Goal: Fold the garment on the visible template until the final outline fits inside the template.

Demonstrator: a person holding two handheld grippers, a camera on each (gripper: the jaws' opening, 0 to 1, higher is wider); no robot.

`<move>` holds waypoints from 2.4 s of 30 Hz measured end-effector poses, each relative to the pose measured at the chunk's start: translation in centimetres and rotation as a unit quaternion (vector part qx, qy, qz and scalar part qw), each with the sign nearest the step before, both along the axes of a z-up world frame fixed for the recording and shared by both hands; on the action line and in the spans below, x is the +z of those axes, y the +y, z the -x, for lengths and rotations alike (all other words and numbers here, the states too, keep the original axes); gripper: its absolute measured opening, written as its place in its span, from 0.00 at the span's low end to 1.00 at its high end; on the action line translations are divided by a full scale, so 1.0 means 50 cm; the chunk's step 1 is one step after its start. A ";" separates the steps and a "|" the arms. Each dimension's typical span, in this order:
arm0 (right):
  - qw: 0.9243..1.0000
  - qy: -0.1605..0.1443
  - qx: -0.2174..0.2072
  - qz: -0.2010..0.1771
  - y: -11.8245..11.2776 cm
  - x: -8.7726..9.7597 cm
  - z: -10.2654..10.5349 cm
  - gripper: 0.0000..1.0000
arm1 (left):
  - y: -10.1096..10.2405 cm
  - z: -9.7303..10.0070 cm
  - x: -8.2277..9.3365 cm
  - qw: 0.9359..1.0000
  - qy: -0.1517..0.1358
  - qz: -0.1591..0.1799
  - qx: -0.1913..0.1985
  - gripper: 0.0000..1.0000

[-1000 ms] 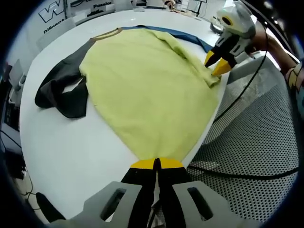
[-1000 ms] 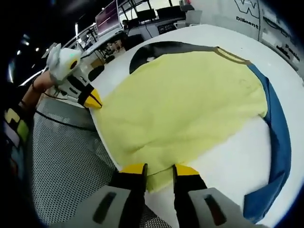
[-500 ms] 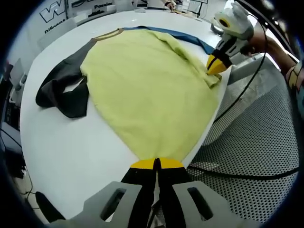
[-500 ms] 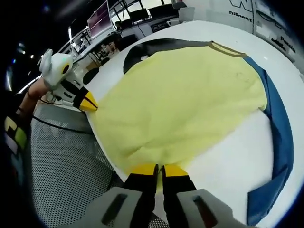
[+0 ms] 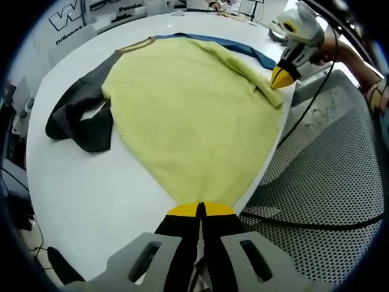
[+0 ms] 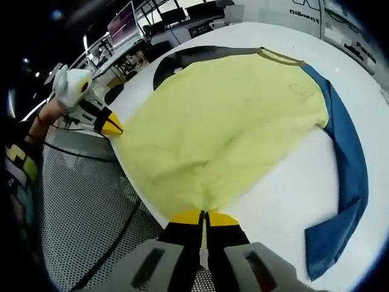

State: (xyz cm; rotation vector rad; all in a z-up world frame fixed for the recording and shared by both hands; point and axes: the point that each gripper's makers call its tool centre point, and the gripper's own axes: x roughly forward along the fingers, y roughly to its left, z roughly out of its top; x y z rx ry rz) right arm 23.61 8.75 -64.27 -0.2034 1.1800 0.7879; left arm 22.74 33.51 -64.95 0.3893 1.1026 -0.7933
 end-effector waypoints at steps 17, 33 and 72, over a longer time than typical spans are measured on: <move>0.997 0.029 -0.028 0.064 -0.106 -0.019 0.018 0.00 | 0.003 0.003 0.000 1.000 0.001 -0.019 -0.005 0.00; 0.989 0.029 -0.004 0.148 -0.167 -0.026 0.032 0.00 | 0.024 0.005 -0.001 0.999 0.005 -0.036 0.009 0.00; 0.983 -0.111 -0.077 0.128 -0.259 0.026 -0.083 0.21 | 0.008 -0.039 0.083 0.991 -0.066 0.058 0.097 0.03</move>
